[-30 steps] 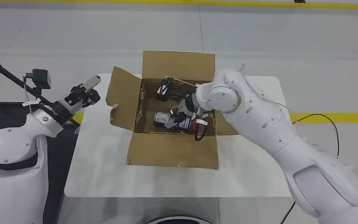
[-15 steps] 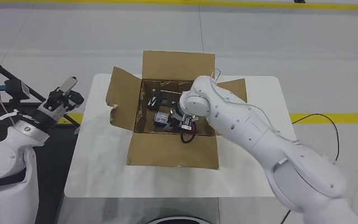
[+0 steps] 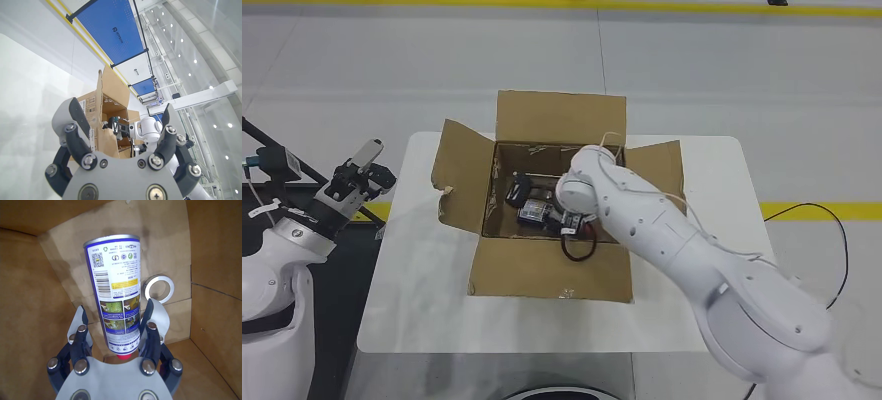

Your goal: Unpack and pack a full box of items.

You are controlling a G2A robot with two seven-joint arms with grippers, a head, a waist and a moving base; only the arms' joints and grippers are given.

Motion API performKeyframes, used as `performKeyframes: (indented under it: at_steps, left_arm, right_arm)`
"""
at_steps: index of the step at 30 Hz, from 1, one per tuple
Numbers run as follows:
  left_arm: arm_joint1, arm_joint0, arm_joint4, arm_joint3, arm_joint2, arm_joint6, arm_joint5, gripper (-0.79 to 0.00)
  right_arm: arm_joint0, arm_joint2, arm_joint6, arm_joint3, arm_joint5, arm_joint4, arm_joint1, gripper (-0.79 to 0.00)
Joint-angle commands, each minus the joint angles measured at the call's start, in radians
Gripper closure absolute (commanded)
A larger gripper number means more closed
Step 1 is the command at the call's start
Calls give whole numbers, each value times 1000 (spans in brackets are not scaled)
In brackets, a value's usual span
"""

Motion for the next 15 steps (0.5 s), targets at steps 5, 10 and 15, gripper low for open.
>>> performKeyframes:
  at_steps: [5, 10, 15]
  left_arm:
    - [5, 2, -2, 3, 1, 3, -1, -785]
    - [9, 4, -4, 4, 2, 10, -2, -785]
    - [13, 2, -6, 8, 6, 10, -1, -785]
  right_arm:
    - [0, -13, 22, 55, -10, -29, -33, -468]
    - [2, -13, 16, 100, -12, -44, -58, -111]
    - [18, 1, 7, 138, -24, -48, -73, 0]
